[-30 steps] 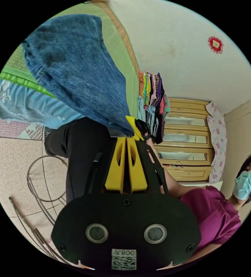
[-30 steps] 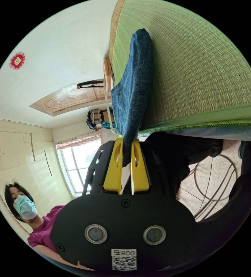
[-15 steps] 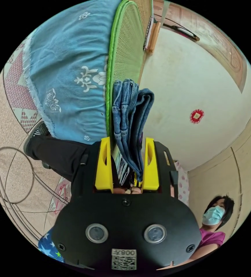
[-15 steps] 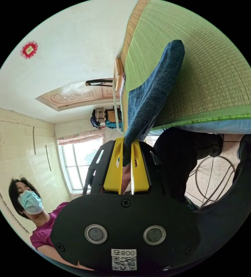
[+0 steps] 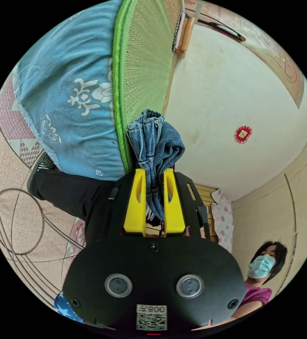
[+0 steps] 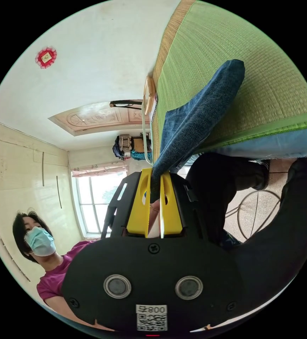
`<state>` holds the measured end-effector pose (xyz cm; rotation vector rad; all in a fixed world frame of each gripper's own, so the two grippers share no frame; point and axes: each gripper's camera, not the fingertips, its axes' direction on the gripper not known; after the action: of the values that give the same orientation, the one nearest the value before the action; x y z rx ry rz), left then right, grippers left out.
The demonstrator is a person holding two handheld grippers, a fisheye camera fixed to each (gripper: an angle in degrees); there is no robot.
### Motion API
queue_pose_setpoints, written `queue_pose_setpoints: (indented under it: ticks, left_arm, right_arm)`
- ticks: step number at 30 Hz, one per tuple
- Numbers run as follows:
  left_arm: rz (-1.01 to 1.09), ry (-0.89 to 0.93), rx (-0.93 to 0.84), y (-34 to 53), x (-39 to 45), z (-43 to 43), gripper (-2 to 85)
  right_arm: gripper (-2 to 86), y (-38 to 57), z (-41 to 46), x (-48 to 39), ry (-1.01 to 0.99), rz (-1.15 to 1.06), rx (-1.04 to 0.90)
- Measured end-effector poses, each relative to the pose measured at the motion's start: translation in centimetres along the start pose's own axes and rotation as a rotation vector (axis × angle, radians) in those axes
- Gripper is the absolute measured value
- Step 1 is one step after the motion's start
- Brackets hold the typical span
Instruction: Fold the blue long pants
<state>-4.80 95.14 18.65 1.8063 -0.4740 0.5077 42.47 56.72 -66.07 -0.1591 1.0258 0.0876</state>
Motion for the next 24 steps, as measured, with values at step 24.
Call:
queue_pose_setpoints:
  ticks: [24]
  left_arm:
    - [0.25, -0.082, -0.282, -3.3, 27.2, 50.9, 6.0]
  right_arm:
    - [0.1, 4.8, -17.4, 10.4, -0.096, -0.206, 0.312]
